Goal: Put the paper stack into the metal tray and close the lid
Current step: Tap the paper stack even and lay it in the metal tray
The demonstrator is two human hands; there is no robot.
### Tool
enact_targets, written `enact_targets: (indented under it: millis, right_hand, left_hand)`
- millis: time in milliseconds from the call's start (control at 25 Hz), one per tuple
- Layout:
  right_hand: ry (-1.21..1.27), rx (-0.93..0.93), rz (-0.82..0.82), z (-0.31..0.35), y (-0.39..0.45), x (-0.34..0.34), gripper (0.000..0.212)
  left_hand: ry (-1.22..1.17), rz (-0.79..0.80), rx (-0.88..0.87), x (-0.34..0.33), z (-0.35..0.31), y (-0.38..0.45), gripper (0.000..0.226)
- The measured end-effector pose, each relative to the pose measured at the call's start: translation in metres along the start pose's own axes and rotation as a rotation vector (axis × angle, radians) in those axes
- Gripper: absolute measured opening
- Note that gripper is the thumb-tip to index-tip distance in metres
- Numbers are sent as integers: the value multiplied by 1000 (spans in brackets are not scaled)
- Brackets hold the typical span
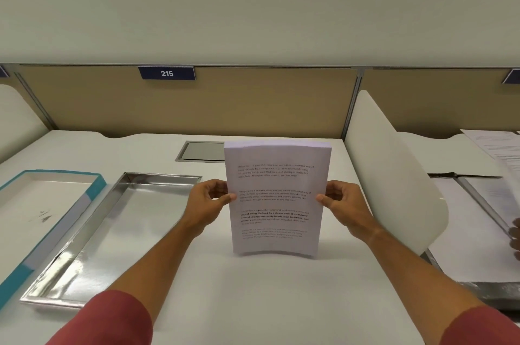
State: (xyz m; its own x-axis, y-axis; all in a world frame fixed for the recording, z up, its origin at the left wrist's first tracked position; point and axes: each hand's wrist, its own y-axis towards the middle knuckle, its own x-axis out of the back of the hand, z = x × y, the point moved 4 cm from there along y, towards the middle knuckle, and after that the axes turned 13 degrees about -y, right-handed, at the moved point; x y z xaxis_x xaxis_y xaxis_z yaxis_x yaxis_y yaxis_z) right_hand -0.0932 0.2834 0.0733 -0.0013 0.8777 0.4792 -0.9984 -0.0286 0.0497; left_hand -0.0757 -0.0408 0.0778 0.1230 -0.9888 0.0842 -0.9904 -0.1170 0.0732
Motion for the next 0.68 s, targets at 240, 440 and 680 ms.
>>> enact_targets:
  millis: [240, 440, 680]
  right_hand:
    - [68, 38, 68, 33, 1, -7, 21]
    - [114, 21, 107, 64, -7, -34, 20]
    - [162, -90, 132, 103, -30, -107, 12]
  left_hand:
    - [-89, -38, 16, 22, -20, -14, 25]
    - [-184, -104, 53, 61, -25, -29, 20]
    - [-240, -133, 117, 138, -23, -52, 10]
